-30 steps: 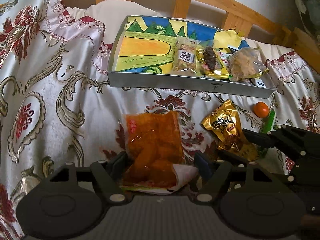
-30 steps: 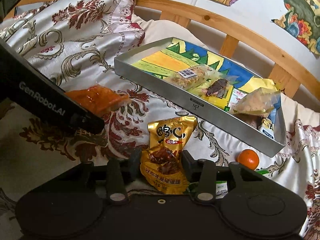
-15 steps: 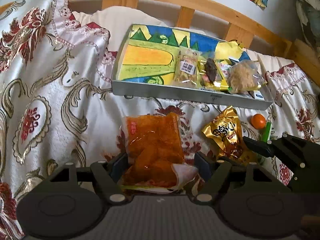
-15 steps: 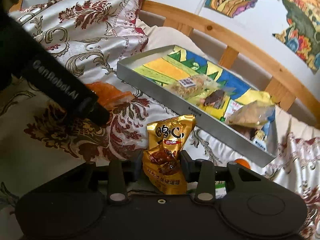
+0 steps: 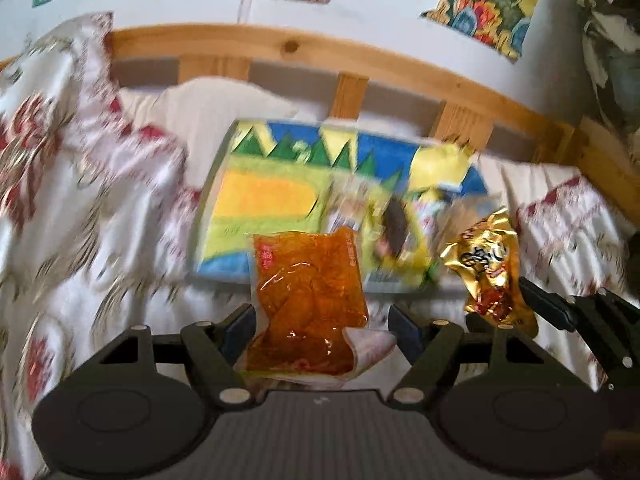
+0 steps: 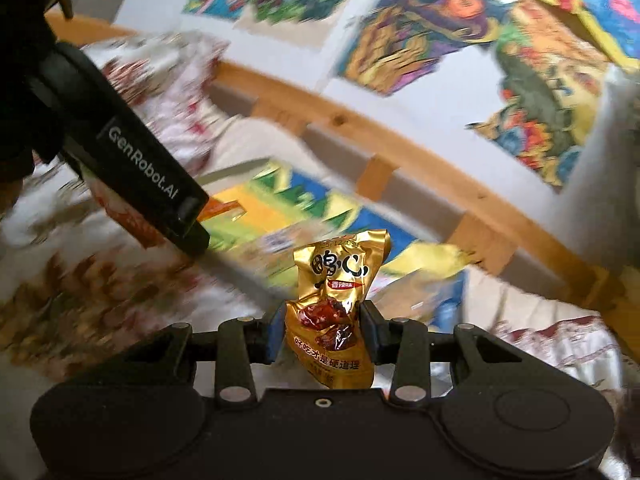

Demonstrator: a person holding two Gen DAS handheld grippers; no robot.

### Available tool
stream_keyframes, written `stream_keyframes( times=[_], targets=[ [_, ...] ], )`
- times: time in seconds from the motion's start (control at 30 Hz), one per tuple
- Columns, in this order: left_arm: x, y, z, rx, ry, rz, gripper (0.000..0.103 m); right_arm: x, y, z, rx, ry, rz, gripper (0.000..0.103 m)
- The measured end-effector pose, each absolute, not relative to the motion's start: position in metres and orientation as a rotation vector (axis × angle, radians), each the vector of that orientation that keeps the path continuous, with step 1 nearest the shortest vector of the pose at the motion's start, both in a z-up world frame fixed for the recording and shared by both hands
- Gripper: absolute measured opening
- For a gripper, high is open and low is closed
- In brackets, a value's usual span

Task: Organize snacks
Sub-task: 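Carry the orange-red packet and yellow duck packet over the tray with both tools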

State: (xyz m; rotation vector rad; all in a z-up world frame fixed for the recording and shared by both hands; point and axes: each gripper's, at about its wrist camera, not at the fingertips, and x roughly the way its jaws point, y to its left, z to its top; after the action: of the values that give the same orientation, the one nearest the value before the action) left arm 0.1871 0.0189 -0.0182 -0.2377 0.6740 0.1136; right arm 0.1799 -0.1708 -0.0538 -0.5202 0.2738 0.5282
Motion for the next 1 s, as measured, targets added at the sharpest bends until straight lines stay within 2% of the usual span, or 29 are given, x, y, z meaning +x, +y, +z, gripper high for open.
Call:
stream_keyframes(
  times=[0.4,1.0],
  targets=[
    [0.278,-0.015,0.001,-0.171,0.632,0.043,0.077,0.269,-0.224,-0.041,-0.412,0.266,0.318,0.041],
    [0.373,-0.058,-0.021,-0.122,0.677,0.012,0.077,0.337,-0.217,-0.068,-0.352,0.4,0.388,0.042]
  ],
)
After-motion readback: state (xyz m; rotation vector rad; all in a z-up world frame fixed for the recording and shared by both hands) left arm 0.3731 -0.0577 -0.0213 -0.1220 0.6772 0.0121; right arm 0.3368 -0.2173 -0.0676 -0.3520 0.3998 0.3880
